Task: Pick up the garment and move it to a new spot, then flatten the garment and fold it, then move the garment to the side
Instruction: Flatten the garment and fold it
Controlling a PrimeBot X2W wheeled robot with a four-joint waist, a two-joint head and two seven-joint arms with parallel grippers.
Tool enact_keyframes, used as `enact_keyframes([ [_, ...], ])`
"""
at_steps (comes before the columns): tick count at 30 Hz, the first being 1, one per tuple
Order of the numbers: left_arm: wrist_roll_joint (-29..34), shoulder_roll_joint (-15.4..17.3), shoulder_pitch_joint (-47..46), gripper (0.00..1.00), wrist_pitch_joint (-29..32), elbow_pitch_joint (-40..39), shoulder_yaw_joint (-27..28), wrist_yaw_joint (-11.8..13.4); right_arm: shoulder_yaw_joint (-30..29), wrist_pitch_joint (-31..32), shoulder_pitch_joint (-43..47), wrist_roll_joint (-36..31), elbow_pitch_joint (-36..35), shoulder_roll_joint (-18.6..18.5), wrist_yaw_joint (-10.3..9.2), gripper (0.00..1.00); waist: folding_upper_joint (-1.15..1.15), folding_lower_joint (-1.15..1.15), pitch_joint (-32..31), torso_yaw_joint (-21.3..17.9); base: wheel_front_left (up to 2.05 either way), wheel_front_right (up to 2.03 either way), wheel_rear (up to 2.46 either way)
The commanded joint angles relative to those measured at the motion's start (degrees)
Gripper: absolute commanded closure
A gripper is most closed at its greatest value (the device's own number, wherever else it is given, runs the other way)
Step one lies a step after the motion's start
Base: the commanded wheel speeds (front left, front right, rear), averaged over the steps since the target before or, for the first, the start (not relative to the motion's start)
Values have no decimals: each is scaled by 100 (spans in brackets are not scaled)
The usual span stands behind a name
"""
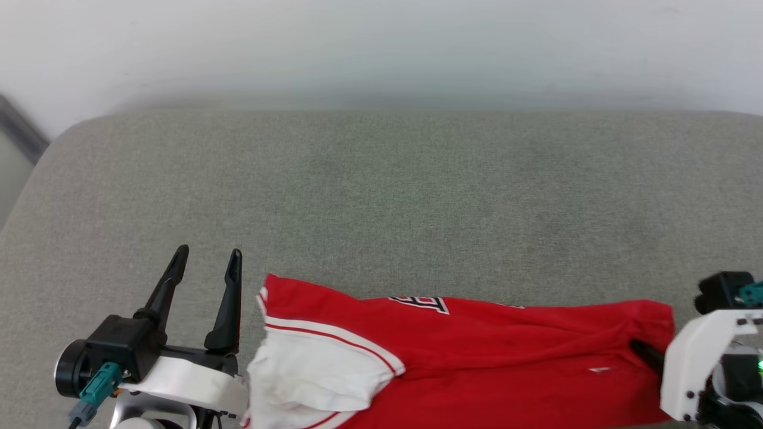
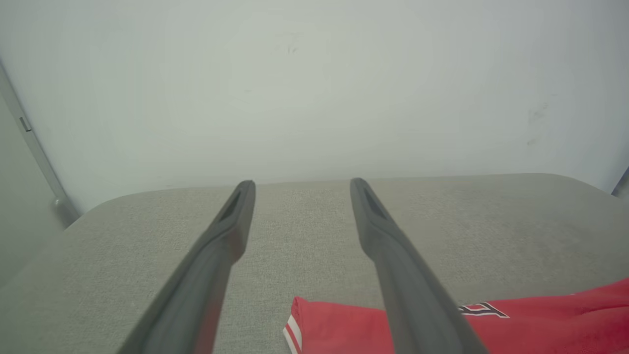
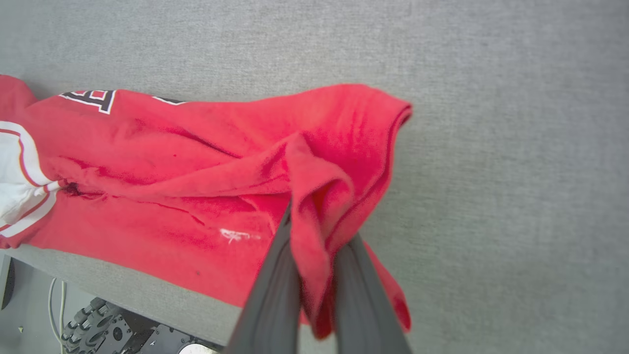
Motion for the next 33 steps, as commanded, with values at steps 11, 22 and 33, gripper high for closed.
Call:
enact_keyframes([
  [11,-55,-56,221,0,4,17,-70,78,-1487,511,399,-122,-352,33,-2,100,0,0,-319,-211,0,0,0],
  [22,-46,-16,127,0,74,-51,-120,69,-1297,1625,180,1880,-684,1063,-2,100,0,0,-305,-83,0,0,0],
  [33,-43,-256,-208,0,14,40,-262,-115,101,921,-111,4027,229,1143,-1,100,0,0,40,543,0,0,0],
])
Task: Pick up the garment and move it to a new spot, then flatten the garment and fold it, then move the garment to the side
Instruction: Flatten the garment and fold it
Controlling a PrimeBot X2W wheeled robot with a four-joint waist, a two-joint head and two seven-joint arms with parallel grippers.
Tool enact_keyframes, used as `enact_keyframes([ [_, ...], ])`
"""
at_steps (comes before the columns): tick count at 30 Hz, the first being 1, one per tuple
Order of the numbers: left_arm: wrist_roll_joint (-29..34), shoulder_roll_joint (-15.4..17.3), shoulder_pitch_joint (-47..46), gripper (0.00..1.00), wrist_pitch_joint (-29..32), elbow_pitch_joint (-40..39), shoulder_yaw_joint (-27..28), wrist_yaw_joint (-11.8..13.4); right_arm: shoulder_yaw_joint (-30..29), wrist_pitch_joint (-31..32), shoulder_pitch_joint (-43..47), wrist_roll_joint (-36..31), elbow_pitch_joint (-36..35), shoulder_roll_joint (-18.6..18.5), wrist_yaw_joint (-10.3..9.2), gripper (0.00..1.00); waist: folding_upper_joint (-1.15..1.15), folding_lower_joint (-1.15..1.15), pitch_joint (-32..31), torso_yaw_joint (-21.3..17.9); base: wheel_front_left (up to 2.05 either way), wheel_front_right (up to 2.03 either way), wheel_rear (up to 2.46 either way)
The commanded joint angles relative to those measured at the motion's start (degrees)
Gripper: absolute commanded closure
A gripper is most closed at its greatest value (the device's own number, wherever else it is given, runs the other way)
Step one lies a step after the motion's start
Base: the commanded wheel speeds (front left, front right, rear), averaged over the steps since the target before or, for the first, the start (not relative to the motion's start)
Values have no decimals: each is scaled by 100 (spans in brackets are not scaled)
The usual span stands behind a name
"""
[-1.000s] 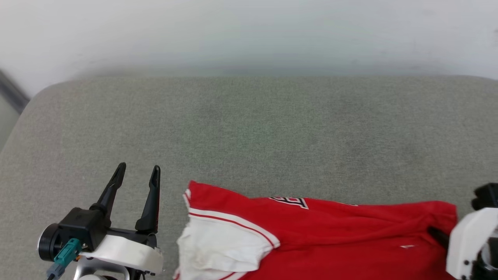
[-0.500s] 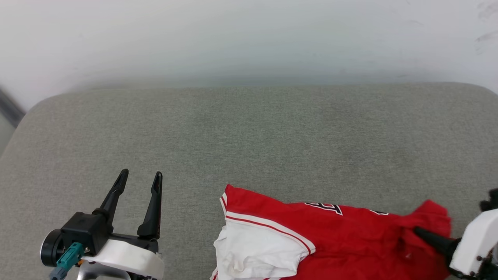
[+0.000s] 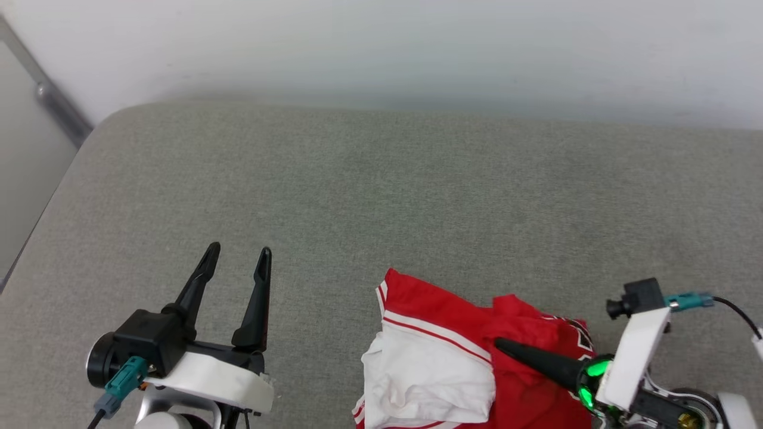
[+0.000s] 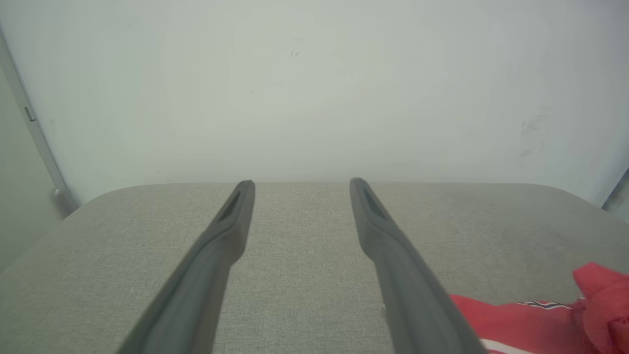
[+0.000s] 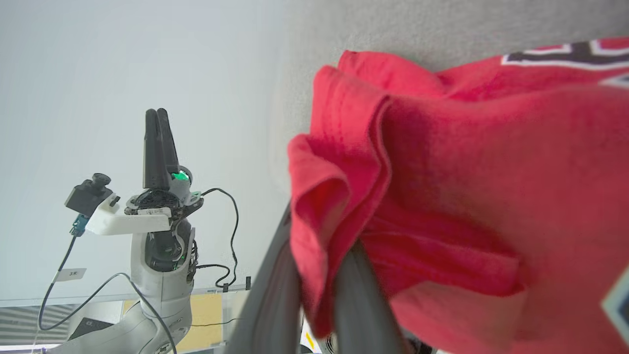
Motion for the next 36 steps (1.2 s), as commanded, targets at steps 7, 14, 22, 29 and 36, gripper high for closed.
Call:
enact_keyframes([
  [7,8,-269,-376,0,-90,189,-62,-244,892,-929,-669,87,701,10,0,100,0,0,484,416,0,0,0],
  [14,31,-425,-548,0,-125,441,-19,-440,1426,-1649,-1030,-102,1439,11,0,52,0,0,667,493,0,0,0],
  [22,89,-489,-518,0,-144,581,48,-541,2035,-1976,-1228,-282,1321,-4,0,0,0,0,568,325,0,0,0],
  [29,175,-448,-419,0,-148,609,57,-497,2573,-2523,-1297,-1265,653,-470,0,0,0,0,397,135,0,0,0],
  [36,256,-376,-309,0,-149,581,118,-352,2367,-3514,-1193,-3417,489,-986,0,0,0,0,253,-82,0,0,0],
])
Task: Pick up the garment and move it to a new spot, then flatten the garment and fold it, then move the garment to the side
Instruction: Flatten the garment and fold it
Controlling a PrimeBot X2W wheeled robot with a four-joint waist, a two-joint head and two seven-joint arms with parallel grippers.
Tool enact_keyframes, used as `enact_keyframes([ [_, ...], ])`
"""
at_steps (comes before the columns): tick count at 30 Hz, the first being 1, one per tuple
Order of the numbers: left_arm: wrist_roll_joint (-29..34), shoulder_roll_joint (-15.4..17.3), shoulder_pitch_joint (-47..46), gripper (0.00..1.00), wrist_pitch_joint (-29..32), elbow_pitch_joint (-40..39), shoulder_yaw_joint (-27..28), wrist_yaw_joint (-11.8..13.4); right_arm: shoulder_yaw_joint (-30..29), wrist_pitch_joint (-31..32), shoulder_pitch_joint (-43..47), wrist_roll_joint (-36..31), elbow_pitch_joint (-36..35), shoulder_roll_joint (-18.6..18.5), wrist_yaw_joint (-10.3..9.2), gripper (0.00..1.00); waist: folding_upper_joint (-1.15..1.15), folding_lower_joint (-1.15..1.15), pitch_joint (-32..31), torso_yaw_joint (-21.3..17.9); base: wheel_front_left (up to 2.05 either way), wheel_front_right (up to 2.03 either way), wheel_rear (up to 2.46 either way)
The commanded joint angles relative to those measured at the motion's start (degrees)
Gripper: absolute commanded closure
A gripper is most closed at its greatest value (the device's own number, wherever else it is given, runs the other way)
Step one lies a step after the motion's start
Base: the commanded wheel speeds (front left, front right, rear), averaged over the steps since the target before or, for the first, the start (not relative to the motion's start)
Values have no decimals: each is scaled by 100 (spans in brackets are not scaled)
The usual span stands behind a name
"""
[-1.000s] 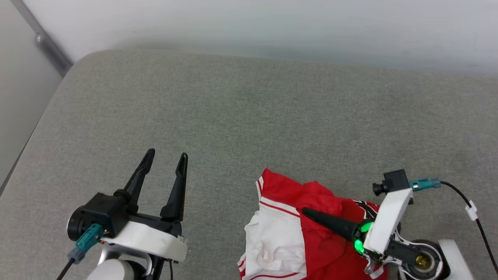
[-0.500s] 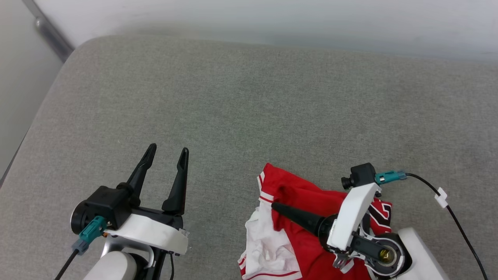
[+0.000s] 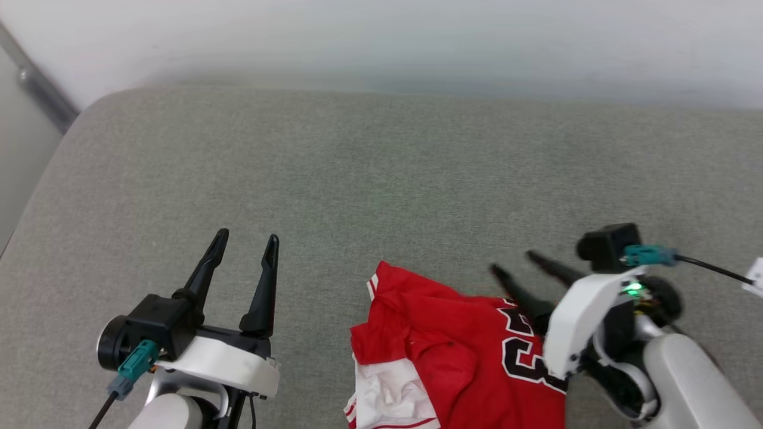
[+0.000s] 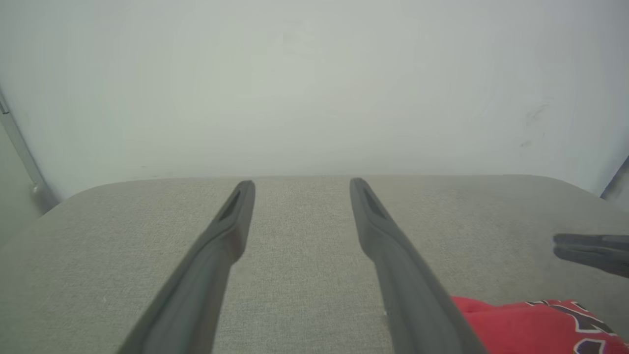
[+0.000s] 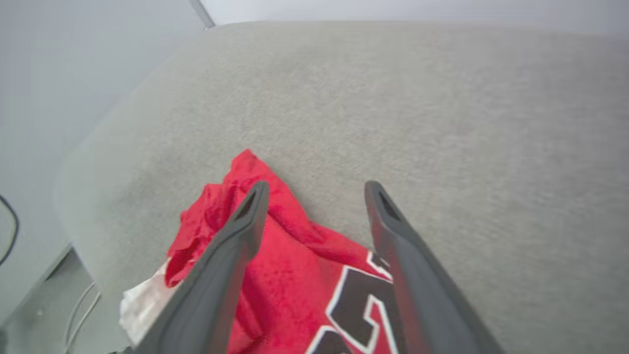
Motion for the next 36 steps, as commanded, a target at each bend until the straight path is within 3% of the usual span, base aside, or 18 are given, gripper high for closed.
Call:
enact_keyframes([
  [1,27,42,106,0,-36,-22,74,73,-467,-311,269,-697,-111,38,-2,0,0,0,-111,-160,0,0,0],
  [6,62,80,259,0,-38,-41,191,189,-1548,-773,729,-1667,-480,225,-1,0,0,0,-233,-377,0,0,0],
  [12,84,100,428,0,-40,22,278,164,-2441,-1436,1161,-2174,-1081,540,-1,0,0,0,-385,-559,0,0,0],
  [21,142,-50,879,0,-40,122,417,184,-2370,-2065,1807,-2456,-1644,809,-1,0,0,0,-807,-689,0,0,0],
  [36,252,-270,1211,0,-41,305,569,30,-2191,-1780,2546,-2561,-2406,1008,-1,0,0,0,-1029,-756,0,0,0],
])
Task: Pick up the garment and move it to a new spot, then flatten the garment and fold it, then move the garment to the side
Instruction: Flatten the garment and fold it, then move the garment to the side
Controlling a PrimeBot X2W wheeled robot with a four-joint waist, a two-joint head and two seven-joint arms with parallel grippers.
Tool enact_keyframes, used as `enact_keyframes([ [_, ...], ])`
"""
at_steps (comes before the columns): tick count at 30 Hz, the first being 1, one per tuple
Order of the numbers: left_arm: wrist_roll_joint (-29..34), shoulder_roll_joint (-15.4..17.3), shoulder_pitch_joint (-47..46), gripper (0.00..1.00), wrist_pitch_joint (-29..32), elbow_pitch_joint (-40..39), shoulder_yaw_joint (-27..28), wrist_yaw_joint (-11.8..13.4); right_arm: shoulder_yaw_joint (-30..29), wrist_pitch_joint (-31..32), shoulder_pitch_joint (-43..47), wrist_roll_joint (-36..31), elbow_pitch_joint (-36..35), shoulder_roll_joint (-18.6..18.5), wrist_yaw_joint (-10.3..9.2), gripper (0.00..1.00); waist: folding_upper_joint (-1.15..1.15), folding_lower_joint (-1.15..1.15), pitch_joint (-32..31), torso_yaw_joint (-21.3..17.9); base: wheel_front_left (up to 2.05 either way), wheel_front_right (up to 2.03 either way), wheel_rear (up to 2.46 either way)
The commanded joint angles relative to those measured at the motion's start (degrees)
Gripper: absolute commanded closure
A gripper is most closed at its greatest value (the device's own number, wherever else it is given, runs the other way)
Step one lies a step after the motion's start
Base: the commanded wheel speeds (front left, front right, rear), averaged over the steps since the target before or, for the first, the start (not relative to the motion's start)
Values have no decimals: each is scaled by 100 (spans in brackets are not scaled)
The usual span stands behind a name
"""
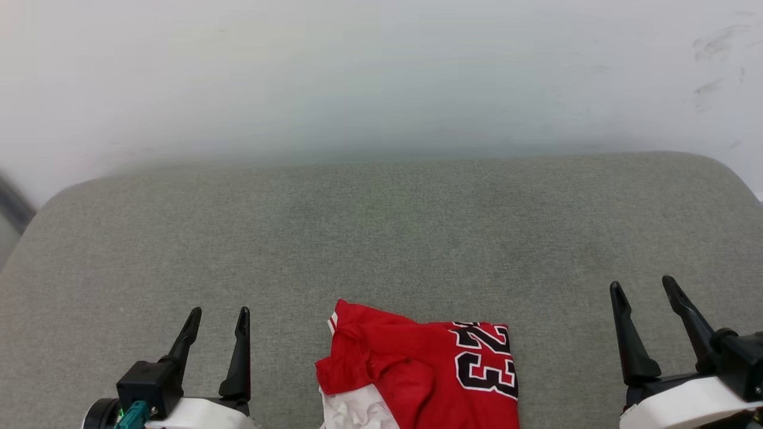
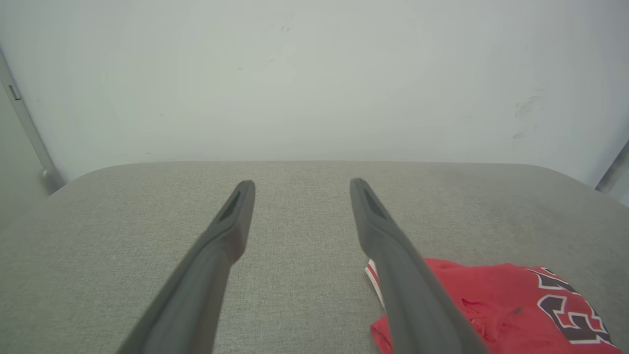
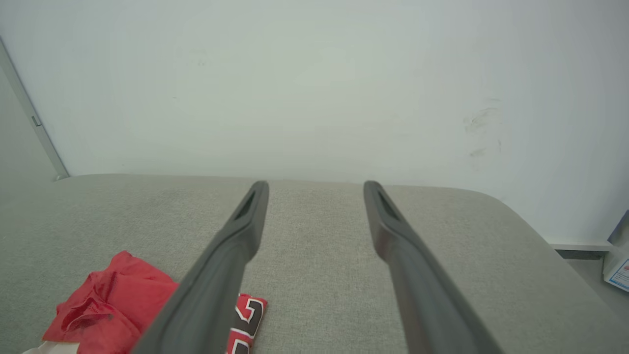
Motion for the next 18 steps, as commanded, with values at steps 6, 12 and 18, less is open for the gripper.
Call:
enact_keyframes([
  [6,121,-77,-78,0,-40,22,92,-62,-123,236,195,531,68,34,-1,0,0,0,60,84,0,0,0],
  [12,178,-172,-213,0,-40,10,143,-131,-617,1077,365,1415,643,-166,0,0,0,0,164,343,0,0,0],
  [18,289,-310,-438,0,-34,-78,194,-304,-618,2277,323,2457,1244,-621,0,0,0,0,490,719,0,0,0],
])
